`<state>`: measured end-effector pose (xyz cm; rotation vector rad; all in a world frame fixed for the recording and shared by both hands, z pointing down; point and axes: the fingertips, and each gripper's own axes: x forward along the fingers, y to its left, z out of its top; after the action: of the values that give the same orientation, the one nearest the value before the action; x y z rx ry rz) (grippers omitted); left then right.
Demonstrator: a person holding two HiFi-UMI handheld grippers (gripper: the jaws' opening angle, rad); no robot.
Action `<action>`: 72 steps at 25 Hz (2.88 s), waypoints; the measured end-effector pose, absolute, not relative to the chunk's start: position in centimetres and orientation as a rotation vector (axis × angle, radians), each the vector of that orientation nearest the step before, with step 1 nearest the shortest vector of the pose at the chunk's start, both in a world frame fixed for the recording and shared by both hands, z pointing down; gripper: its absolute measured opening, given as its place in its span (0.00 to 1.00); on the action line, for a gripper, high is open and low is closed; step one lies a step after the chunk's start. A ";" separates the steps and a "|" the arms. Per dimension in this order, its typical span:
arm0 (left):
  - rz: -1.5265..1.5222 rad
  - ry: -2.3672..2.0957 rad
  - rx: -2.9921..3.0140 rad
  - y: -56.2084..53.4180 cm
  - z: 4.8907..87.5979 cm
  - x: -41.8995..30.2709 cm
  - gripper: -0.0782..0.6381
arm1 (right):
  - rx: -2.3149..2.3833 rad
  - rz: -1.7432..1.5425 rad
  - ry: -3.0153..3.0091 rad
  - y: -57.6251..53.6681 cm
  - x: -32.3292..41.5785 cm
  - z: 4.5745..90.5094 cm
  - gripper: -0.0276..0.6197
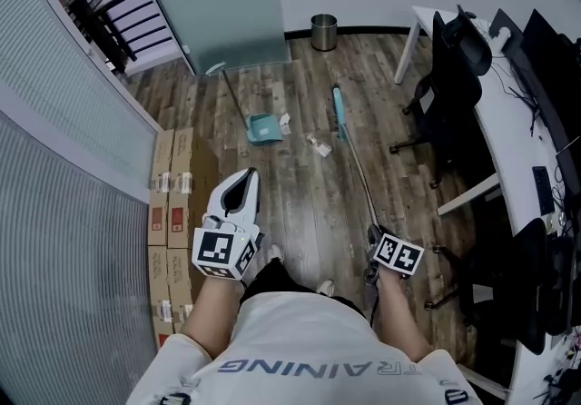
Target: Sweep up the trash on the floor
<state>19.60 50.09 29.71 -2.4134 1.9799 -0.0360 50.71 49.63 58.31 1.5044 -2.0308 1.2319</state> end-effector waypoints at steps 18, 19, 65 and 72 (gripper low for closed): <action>-0.042 1.963 -2.540 32.2 32.7 13.0 0.11 | 1.537 1.220 -1.905 35.6 46.4 59.6 0.21; -0.046 1.969 -2.543 31.1 32.9 11.8 0.11 | 1.540 1.225 -1.903 34.5 45.4 59.8 0.21; -0.377 2.450 -2.342 -7.5 42.0 -11.4 0.11 | 1.084 1.352 -1.769 -7.7 23.3 69.6 0.21; -0.345 2.414 -2.466 -10.5 45.1 -15.7 0.11 | 1.140 1.350 -1.703 -8.7 19.7 70.0 0.21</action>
<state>-15.70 -10.46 45.12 -2.4661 2.4139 -0.3447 19.71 -8.74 69.95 1.1404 -1.7027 1.3504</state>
